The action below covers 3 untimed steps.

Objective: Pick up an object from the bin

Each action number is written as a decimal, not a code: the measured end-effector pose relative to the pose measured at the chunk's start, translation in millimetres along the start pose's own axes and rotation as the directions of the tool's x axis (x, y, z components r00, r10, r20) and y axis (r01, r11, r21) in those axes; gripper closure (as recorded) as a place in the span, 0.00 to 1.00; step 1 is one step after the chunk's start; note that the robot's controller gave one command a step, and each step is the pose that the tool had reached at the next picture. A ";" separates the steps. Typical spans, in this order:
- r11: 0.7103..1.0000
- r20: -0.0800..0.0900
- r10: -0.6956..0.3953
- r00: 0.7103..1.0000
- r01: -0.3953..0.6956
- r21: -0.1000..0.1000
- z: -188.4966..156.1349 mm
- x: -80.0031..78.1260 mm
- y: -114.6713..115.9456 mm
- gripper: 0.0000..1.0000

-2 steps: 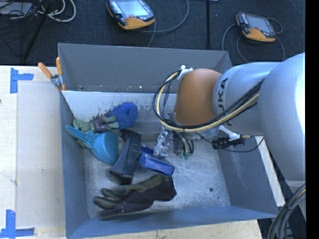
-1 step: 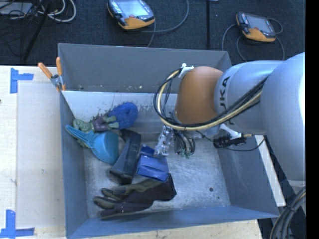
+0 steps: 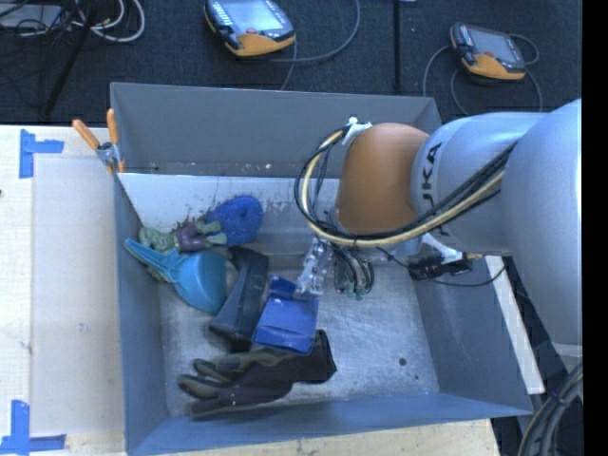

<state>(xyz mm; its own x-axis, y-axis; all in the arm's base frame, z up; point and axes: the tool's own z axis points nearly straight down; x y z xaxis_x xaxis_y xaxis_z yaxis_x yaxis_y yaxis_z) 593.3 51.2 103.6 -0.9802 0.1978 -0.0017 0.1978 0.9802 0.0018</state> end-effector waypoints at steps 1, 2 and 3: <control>1.000 -0.001 0.000 1.000 0.000 0.000 -6.6 0.1 -0.2 1.00; 1.000 -0.006 0.000 1.000 0.000 0.002 -15.8 1.2 -0.7 1.00; 1.000 -0.009 0.000 1.000 0.000 0.003 -34.6 1.8 -1.1 1.00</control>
Offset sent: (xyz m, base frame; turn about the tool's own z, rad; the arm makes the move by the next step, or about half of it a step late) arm 0.0000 0.0000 0.0700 0.0000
